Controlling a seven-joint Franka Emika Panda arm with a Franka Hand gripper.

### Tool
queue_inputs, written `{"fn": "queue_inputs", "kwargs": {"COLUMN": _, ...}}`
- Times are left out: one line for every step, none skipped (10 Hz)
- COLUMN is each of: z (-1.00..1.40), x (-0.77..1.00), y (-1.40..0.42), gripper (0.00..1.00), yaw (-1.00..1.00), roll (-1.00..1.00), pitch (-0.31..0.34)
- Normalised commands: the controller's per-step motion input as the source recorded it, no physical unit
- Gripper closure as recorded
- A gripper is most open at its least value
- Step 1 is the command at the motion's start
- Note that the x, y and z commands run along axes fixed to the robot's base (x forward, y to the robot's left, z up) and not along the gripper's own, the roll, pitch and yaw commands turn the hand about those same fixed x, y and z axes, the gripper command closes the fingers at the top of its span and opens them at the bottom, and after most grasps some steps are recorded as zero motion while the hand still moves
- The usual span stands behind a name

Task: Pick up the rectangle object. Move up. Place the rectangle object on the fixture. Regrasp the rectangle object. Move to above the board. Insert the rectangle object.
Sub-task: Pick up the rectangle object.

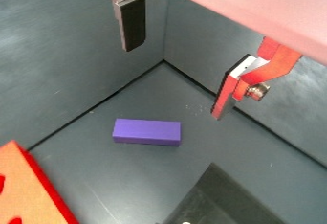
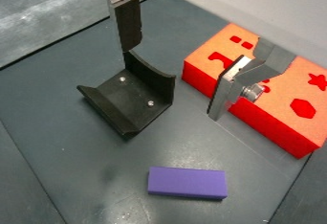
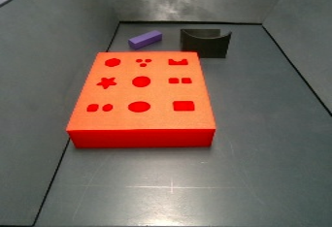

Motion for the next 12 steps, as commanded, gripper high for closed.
{"fn": "queue_inputs", "kwargs": {"z": -0.46, "x": 0.00, "y": 0.00, "gripper": 0.00, "yaw": -1.00, "roll": 0.00, "pitch": 0.000}}
{"fn": "queue_inputs", "kwargs": {"z": -0.55, "x": 0.00, "y": 0.00, "gripper": 0.00, "yaw": -1.00, "roll": 0.00, "pitch": 0.000}}
{"fn": "queue_inputs", "kwargs": {"z": -0.63, "x": 0.00, "y": 0.00, "gripper": 0.00, "yaw": -1.00, "roll": 0.00, "pitch": -0.023}}
{"fn": "queue_inputs", "kwargs": {"z": -0.81, "x": -0.03, "y": 0.00, "gripper": 0.00, "yaw": -1.00, "roll": 0.00, "pitch": -0.081}}
{"fn": "queue_inputs", "kwargs": {"z": -0.85, "x": -0.04, "y": 0.00, "gripper": 0.00, "yaw": -1.00, "roll": 0.00, "pitch": -0.074}}
{"fn": "queue_inputs", "kwargs": {"z": -0.87, "x": 0.00, "y": 0.00, "gripper": 0.00, "yaw": -1.00, "roll": 0.00, "pitch": -0.033}}
{"fn": "queue_inputs", "kwargs": {"z": -0.80, "x": 0.00, "y": 0.00, "gripper": 0.00, "yaw": -1.00, "roll": 0.00, "pitch": 0.000}}
{"fn": "queue_inputs", "kwargs": {"z": -0.76, "x": 0.00, "y": 0.00, "gripper": 0.00, "yaw": -1.00, "roll": -0.01, "pitch": 0.000}}
{"fn": "queue_inputs", "kwargs": {"z": -0.73, "x": 0.00, "y": 0.02, "gripper": 0.00, "yaw": -0.97, "roll": -0.03, "pitch": 0.000}}
{"fn": "queue_inputs", "kwargs": {"z": -0.75, "x": 0.00, "y": 0.11, "gripper": 0.00, "yaw": -0.87, "roll": -0.03, "pitch": 0.000}}
{"fn": "queue_inputs", "kwargs": {"z": -0.76, "x": 0.00, "y": 0.21, "gripper": 0.00, "yaw": -0.74, "roll": -0.06, "pitch": 0.000}}
{"fn": "queue_inputs", "kwargs": {"z": -0.71, "x": 0.00, "y": 0.21, "gripper": 0.00, "yaw": -0.70, "roll": -0.09, "pitch": 0.000}}
